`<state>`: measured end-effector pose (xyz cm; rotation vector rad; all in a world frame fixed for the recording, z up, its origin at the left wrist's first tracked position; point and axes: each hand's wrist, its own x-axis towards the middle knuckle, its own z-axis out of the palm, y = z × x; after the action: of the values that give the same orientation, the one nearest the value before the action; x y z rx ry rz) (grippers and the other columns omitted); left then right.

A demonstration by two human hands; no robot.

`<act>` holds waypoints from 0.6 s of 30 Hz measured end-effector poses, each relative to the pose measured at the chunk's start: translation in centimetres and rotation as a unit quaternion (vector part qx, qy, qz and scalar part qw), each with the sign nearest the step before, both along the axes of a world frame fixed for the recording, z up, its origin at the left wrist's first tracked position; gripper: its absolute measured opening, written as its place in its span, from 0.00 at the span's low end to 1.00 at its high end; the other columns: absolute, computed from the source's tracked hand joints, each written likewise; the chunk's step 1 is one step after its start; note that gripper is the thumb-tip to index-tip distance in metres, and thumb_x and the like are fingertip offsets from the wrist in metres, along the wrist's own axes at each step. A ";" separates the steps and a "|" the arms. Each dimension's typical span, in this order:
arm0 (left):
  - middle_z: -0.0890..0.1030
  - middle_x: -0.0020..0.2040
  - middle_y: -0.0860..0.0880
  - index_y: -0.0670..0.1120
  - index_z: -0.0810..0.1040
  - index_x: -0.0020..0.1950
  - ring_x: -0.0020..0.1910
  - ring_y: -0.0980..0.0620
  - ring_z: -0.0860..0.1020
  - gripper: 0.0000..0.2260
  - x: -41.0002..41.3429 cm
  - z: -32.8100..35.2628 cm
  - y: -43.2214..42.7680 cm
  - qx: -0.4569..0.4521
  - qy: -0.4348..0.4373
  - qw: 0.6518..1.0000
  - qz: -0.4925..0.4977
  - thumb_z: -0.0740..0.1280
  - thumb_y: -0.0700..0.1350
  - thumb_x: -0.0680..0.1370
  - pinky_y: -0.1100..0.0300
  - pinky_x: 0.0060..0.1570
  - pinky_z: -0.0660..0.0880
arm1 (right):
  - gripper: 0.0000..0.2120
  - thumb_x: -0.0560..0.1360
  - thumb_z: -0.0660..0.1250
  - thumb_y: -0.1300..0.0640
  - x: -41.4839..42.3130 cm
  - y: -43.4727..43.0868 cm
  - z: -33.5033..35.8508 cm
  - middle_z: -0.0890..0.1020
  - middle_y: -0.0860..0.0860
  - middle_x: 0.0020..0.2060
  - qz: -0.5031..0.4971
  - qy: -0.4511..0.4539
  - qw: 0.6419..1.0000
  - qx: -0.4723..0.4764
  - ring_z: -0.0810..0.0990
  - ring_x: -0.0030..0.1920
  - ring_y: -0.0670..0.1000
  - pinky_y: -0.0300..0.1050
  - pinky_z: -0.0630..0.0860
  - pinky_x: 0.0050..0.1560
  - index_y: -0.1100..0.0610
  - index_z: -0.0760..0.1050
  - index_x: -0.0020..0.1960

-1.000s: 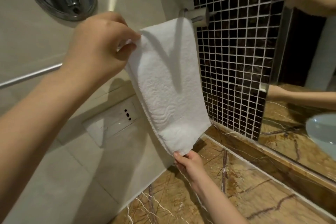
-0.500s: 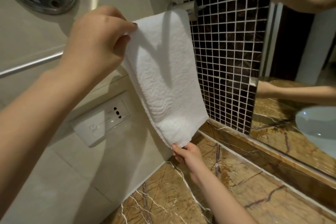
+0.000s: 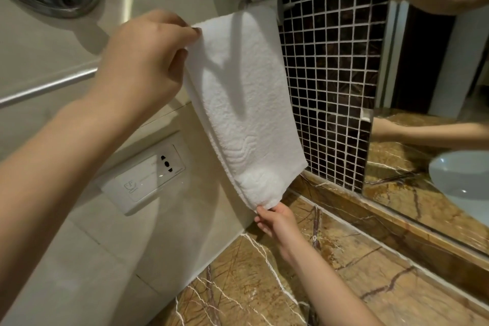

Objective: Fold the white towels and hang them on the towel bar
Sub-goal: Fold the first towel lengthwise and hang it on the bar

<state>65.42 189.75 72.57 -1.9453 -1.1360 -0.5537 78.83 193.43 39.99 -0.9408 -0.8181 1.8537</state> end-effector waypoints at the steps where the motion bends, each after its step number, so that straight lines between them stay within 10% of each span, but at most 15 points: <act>1: 0.79 0.52 0.36 0.36 0.80 0.55 0.51 0.35 0.76 0.13 0.0 -0.1 0.0 0.001 0.002 1.000 0.002 0.60 0.33 0.75 0.44 0.43 0.74 | 0.05 0.74 0.67 0.65 -0.1 0.0 -0.1 0.83 0.51 0.38 0.000 0.003 1.000 0.000 0.80 0.38 0.47 0.38 0.78 0.40 0.62 0.78 0.50; 18: 0.79 0.46 0.35 0.33 0.79 0.48 0.47 0.37 0.76 0.12 -0.1 0.4 0.1 0.001 0.008 1.000 0.027 0.57 0.32 0.74 0.42 0.42 0.73 | 0.05 0.74 0.66 0.67 -1.3 0.5 -0.4 0.82 0.53 0.39 -0.021 0.033 0.999 -0.005 0.79 0.36 0.49 0.39 0.77 0.38 0.62 0.77 0.49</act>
<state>65.31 189.86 72.94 -1.9075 -1.1739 -0.5108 77.55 193.95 39.57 -0.8911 -0.7436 1.8440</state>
